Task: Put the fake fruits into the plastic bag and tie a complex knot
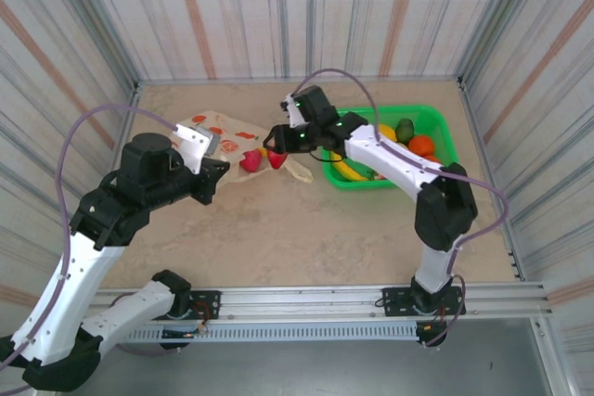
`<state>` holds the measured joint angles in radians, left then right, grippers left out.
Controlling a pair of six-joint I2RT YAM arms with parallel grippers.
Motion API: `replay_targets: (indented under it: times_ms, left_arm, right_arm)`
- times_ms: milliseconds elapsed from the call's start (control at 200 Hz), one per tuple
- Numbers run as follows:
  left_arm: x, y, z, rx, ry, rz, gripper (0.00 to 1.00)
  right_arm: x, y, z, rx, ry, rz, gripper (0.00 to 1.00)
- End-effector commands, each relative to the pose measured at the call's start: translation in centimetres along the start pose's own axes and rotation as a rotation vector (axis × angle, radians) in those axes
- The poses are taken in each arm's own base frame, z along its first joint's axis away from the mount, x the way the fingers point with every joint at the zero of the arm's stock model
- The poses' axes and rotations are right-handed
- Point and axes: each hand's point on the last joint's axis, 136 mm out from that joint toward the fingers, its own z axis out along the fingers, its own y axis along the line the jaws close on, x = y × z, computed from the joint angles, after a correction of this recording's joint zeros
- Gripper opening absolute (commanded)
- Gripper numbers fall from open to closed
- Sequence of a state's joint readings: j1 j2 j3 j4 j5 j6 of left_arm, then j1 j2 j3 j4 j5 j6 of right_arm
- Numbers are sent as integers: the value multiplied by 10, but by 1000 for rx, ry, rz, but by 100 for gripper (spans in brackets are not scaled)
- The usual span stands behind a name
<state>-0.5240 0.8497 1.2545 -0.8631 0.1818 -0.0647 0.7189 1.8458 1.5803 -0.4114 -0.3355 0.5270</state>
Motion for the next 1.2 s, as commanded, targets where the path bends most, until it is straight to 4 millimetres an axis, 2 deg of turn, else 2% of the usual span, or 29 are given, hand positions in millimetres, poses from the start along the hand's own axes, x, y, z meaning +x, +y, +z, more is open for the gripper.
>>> replay_targets:
  times_ms: [0,230,371,516,531,586,741,847,962,1037,1122,1192]
  left_arm:
    - [1,0,-7,-6,-13,1,0]
    - [1,0,-8,-5,-19,8,0]
    - [4,-1,-8,4,-19,9,0]
    - [5,-10,-11,50,-33,25,0]
    - [6,-10,-11,54,-34,25,0]
    - [9,-12,-10,65,-32,26,0]
    - [12,-12,-7,68,-23,28,0]
    - [7,-3,-1,24,-32,15,0]
    - [-2,5,7,4,-20,-50,0]
    - [-6,7,13,21,-15,-103,0]
    - [-8,9,16,25,-14,-139,0]
    - [-7,14,18,12,-14,-165,0]
  right_arm:
    - [3,22,22,-72,29,20,49]
    - [13,23,59,-117,93,88,49]
    - [9,23,73,-120,112,102,48]
    - [-6,19,84,-131,118,157,48]
    - [-17,26,81,-148,97,155,48]
    - [-29,29,82,-155,78,179,49]
    - [-49,43,94,-181,50,251,50]
    - [-44,49,111,-124,56,233,50]
    - [-34,38,131,-35,36,228,50]
    - [-36,31,138,10,-6,232,50]
    - [-39,36,143,40,-60,205,50]
    - [-37,45,149,47,-70,164,55]
